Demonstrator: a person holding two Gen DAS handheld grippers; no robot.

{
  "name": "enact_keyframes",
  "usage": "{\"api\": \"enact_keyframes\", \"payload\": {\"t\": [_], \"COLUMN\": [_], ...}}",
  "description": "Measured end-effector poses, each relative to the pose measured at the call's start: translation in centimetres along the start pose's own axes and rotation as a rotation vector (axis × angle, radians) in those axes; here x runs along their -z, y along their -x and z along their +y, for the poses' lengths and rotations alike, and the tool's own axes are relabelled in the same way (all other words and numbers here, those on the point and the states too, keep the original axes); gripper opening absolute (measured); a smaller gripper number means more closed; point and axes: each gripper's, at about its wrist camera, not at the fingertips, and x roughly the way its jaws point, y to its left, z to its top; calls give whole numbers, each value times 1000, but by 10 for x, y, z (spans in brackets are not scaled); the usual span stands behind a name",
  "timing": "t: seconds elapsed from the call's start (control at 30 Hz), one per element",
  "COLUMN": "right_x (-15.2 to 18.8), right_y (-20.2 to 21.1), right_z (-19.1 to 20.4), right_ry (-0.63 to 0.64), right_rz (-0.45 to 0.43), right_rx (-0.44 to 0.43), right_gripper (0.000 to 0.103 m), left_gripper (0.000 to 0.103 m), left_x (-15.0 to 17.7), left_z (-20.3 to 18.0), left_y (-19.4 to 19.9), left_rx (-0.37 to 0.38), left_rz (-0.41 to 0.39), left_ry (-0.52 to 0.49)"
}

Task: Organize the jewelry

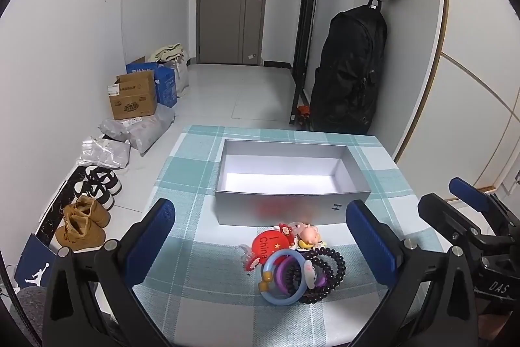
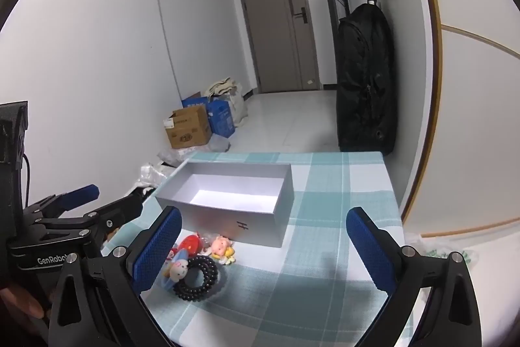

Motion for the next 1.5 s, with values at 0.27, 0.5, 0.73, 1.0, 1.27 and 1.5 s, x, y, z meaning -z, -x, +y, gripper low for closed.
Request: {"api": "enact_keyframes", "payload": {"t": [0.27, 0.5, 0.73, 1.0, 1.27, 1.5], "right_x": [1, 2, 2, 3, 1, 1], "right_y": [0, 0, -5, -3, -4, -4], "right_z": [0, 0, 0, 2, 0, 0], "right_ry": [-6, -5, 3, 8, -14, -11], "right_rz": [3, 4, 21, 9, 13, 14], "right_rx": [2, 2, 8, 2, -2, -5], "right_gripper": [102, 102, 102, 102, 102, 102], "left_gripper": [102, 102, 102, 102, 102, 102], "left_x": [2, 3, 2, 3, 4, 4], "left_z": [1, -4, -3, -2, -2, -4], "left_y": [0, -1, -2, -3, -4, -6], "left_rx": [0, -5, -5, 11, 14, 19], "left_rz": [7, 13, 19, 27, 33, 40], "left_ry": [4, 2, -4, -3, 0, 0]}}
